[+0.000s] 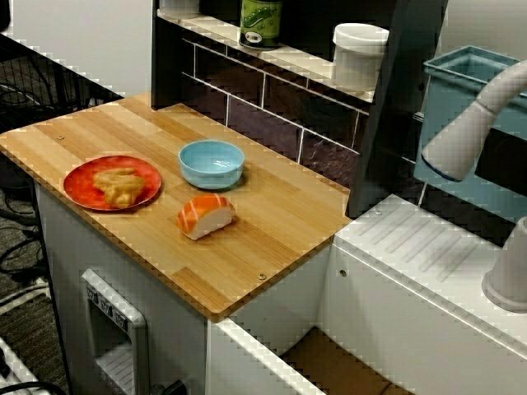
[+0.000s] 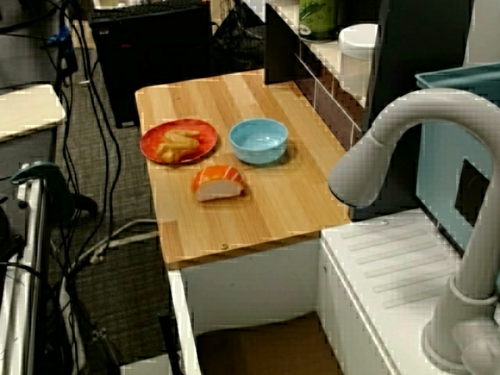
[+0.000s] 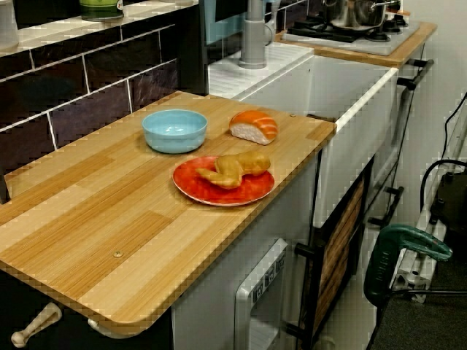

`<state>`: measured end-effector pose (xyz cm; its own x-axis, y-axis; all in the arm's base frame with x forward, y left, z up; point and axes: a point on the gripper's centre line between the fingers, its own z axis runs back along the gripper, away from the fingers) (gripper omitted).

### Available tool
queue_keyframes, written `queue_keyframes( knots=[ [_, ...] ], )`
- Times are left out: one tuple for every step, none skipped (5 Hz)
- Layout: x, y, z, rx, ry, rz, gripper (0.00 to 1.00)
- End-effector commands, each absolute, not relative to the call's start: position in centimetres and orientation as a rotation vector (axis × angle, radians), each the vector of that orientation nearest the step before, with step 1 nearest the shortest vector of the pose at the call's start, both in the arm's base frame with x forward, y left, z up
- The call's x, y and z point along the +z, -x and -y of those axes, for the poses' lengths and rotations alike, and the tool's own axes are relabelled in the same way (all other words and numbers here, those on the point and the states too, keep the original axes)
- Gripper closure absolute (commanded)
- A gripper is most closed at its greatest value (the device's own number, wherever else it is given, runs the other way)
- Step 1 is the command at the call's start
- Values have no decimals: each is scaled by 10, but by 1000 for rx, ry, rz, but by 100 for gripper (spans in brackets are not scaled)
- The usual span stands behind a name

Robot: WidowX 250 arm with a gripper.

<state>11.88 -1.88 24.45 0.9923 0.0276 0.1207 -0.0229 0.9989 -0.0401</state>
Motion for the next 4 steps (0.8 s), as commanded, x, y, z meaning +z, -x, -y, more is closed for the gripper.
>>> queue_keyframes(
  knots=[
    [244, -119, 19, 25, 39, 121, 0],
    [225, -129, 20, 59, -32, 119, 0],
    [210, -133, 28, 71, -134, 140, 0],
    [198, -138, 36, 74, -186, 122, 0]
  ],
)
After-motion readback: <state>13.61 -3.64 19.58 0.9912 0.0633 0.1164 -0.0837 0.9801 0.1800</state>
